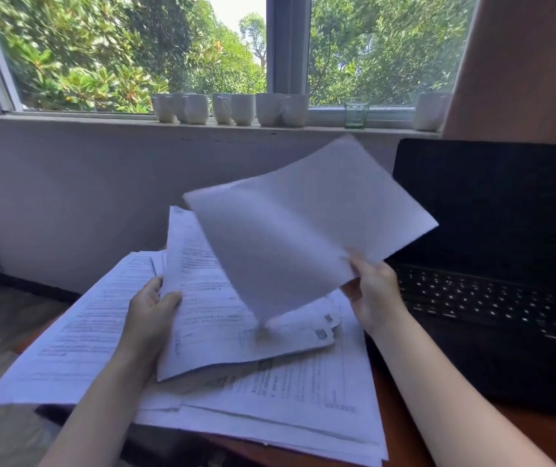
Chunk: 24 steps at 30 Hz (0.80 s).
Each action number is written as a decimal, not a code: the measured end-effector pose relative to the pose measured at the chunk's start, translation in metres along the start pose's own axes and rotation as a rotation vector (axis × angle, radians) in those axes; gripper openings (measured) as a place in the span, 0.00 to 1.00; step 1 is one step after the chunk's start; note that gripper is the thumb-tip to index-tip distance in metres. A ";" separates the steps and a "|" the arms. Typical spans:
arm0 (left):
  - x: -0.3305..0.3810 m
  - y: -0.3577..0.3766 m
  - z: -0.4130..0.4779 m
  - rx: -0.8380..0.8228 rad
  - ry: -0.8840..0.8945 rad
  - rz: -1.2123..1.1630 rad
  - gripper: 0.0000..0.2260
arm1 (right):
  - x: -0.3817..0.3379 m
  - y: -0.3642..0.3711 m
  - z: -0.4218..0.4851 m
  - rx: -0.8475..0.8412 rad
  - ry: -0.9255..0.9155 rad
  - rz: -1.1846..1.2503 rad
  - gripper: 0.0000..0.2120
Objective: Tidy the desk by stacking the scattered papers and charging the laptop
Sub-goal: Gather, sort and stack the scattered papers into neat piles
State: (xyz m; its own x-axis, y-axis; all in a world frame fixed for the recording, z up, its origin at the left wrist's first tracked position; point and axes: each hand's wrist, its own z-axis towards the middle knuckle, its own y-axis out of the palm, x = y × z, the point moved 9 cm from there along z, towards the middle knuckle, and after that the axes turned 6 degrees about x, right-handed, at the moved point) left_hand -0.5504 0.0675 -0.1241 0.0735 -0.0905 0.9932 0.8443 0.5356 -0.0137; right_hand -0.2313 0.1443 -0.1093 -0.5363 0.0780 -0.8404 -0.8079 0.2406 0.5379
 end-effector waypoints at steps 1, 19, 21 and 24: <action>-0.001 0.001 0.001 -0.022 0.008 0.007 0.10 | 0.005 0.002 0.002 -0.029 0.002 -0.093 0.04; -0.002 0.007 0.010 -0.152 -0.031 0.301 0.09 | 0.021 0.103 0.010 -0.223 -0.505 -1.224 0.14; -0.004 0.005 0.010 -0.122 -0.018 0.291 0.10 | 0.024 0.107 0.014 -0.233 -0.506 -1.264 0.14; -0.002 0.001 0.009 -0.050 0.040 0.238 0.09 | 0.022 0.105 0.017 -0.253 -0.491 -1.182 0.06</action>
State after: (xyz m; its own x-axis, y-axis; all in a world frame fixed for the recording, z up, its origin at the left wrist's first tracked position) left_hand -0.5548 0.0755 -0.1246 0.2934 -0.0004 0.9560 0.8257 0.5041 -0.2532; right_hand -0.3237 0.1873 -0.0721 0.6274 0.3020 -0.7178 -0.7785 0.2226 -0.5868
